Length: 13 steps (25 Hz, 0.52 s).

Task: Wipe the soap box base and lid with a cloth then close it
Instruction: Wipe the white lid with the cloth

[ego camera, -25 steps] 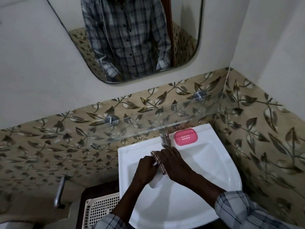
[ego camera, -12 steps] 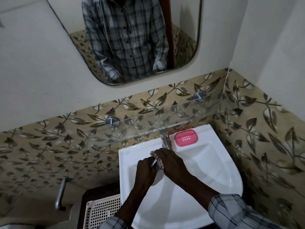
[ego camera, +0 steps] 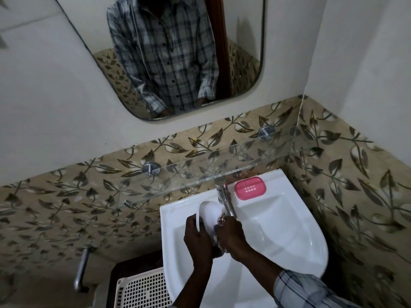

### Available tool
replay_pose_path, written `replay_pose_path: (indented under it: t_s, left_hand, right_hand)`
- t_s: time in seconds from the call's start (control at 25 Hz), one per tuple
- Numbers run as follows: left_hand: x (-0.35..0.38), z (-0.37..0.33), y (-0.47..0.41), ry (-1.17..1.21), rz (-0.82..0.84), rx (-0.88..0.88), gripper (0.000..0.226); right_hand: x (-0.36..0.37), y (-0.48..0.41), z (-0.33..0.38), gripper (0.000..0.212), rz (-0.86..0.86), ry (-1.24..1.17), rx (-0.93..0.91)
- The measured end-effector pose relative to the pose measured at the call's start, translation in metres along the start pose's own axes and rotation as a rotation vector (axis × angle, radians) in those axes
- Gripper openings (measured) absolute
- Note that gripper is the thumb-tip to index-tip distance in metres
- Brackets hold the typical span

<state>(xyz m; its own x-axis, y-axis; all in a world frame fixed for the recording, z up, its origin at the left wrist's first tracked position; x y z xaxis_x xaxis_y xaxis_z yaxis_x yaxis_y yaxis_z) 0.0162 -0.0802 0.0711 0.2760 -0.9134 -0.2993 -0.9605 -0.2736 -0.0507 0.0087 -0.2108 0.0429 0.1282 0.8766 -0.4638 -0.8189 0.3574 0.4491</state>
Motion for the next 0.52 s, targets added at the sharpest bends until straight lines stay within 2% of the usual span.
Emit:
replay_pose_path:
  t_s: [0.04, 0.08, 0.12, 0.16, 0.24, 0.28, 0.32, 0.4, 0.44, 0.52]
  left_hand:
    - [-0.002, 0.001, -0.002, -0.021, 0.042, -0.011, 0.018]
    - [-0.003, -0.001, -0.009, -0.067, 0.091, -0.006, 0.039]
    - [-0.003, -0.001, -0.02, -0.156, 0.161, 0.015, 0.057]
    - [0.002, -0.004, -0.033, -0.304, 0.258, 0.048, 0.061]
    - [0.013, -0.013, -0.05, -0.618, 0.474, 0.111, 0.039]
    - [0.018, -0.016, -0.051, -0.654, 0.522, 0.132, 0.028]
    - [0.019, -0.021, -0.05, -0.595, 0.509, 0.146, 0.023]
    - [0.014, -0.024, -0.045, -0.482, 0.361, 0.13, 0.023]
    - [0.009, -0.023, -0.04, -0.433, 0.257, 0.128, 0.024]
    - [0.0, -0.018, -0.032, -0.319, 0.056, 0.094, 0.025]
  right_hand:
    - [-0.002, 0.0, 0.002, 0.014, 0.001, 0.136, -0.074]
    - [-0.005, -0.001, 0.006, 0.017, -0.01, 0.295, -0.177]
    - [-0.006, -0.002, 0.013, 0.02, -0.015, 0.435, -0.3]
    - [-0.006, -0.002, 0.02, 0.022, -0.008, 0.556, -0.415]
    - [-0.004, -0.002, 0.033, 0.026, -0.006, 0.694, -0.575]
    - [-0.005, -0.005, 0.036, 0.027, -0.023, 0.697, -0.588]
    - [-0.007, -0.009, 0.037, 0.027, -0.052, 0.663, -0.565]
    - [-0.01, -0.015, 0.03, 0.027, -0.101, 0.512, -0.43]
    - [-0.011, -0.018, 0.02, 0.025, -0.099, 0.368, -0.316]
    - [-0.01, -0.018, -0.004, 0.013, -0.058, -0.096, -0.038]
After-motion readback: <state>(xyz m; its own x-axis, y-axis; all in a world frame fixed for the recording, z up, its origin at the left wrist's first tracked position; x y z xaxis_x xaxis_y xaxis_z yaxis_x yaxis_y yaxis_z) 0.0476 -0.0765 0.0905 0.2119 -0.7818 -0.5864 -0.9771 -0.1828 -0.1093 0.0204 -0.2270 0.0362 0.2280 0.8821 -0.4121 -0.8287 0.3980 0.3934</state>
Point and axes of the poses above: each hand's wrist, its own y-axis away from the middle knuckle, its own x-axis out of the palm, z = x × y, the point moved 7 cm from there along -y, towards the middle knuckle, and after that the axes turned 3 degrees about y, right-handed, at the moved point
